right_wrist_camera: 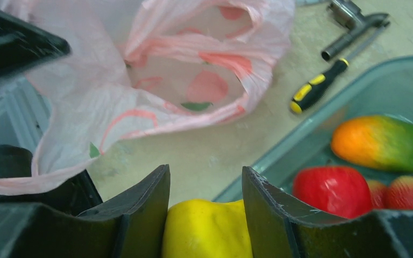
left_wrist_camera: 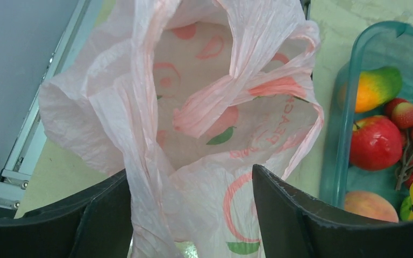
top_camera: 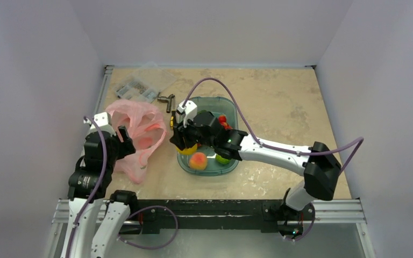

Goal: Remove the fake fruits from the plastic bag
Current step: Adjust the plastic bag at the center of the board, then place the fake fruit in the bin.

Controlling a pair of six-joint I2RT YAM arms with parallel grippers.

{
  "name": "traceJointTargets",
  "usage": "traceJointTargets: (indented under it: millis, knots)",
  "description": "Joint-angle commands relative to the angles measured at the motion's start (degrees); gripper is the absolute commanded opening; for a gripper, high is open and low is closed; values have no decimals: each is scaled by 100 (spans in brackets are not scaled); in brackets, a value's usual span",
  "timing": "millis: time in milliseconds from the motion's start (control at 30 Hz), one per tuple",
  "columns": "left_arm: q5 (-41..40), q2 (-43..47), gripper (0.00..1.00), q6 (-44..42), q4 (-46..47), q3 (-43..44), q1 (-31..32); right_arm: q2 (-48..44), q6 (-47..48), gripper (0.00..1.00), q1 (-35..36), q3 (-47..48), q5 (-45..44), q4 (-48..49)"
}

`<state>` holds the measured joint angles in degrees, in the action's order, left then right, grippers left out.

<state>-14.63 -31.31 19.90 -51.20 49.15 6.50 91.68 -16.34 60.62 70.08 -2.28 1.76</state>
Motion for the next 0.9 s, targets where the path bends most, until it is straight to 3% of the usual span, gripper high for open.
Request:
traceJointTargets:
  millis: [0, 233, 433, 667, 867]
  knots:
    - [-181, 361, 75, -67, 383, -86, -2, -597, 222, 0, -33, -569, -884, -109]
    - [-379, 1098, 81, -83, 559, -180, 0, -1173, 312, 0, -44, -1360, -1808, -408]
    - [-382, 1724, 82, -115, 734, -314, 0, -1297, 174, 0, -35, -1710, -1893, -616]
    - [-869, 1264, 83, 43, 419, -134, 8, -1274, -10, 0, -33, -1875, -1811, -583]
    - [-911, 1619, 83, 40, 510, -217, 9, -1097, 34, 6, -34, -1924, -1855, -583]
